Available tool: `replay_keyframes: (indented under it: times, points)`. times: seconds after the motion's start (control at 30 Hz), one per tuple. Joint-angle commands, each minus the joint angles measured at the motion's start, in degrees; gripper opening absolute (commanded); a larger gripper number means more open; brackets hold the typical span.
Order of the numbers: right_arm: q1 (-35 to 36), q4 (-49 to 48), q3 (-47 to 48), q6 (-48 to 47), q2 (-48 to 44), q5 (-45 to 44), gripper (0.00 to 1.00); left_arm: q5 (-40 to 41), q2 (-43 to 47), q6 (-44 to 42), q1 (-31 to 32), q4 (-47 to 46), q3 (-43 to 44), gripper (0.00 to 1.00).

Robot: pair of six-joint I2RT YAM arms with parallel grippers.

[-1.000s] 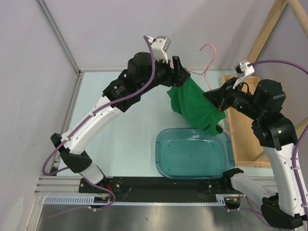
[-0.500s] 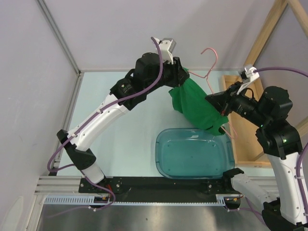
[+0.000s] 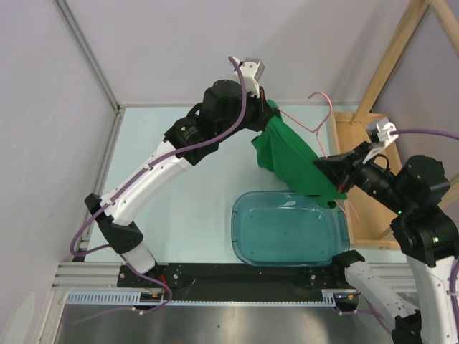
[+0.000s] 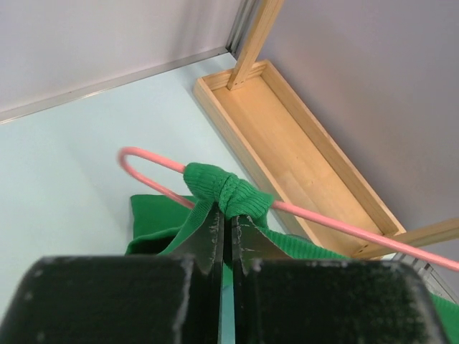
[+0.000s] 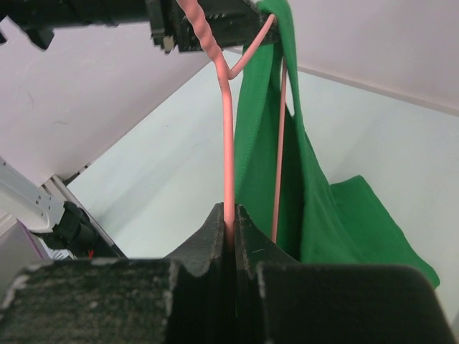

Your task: Remove the tank top from the hanger

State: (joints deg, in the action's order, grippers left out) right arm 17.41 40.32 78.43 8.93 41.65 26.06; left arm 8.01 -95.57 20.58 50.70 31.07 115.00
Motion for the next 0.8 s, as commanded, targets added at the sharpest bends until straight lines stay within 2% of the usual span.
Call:
replay_keyframes:
  times: [0.0,0.33,0.6,0.77]
  points:
    - [0.26,3.36,-0.73,-1.10,-5.96,3.47,0.00,5.09,3.28,-2.74,-3.41,-0.49,2.34,0.00]
    - [0.26,4.07,-7.06,-1.28,-15.98,5.49,0.00,8.06,4.69,-3.00,-6.14,-0.57,0.40,0.00]
    - [0.34,3.28,-7.07,-1.46,-22.57,6.01,0.00,13.87,4.69,-3.09,-6.93,-0.31,-1.09,0.00]
    - [0.26,4.94,-5.31,-1.28,-22.31,7.25,0.00,14.76,3.46,-3.70,-7.63,-0.05,0.22,0.00]
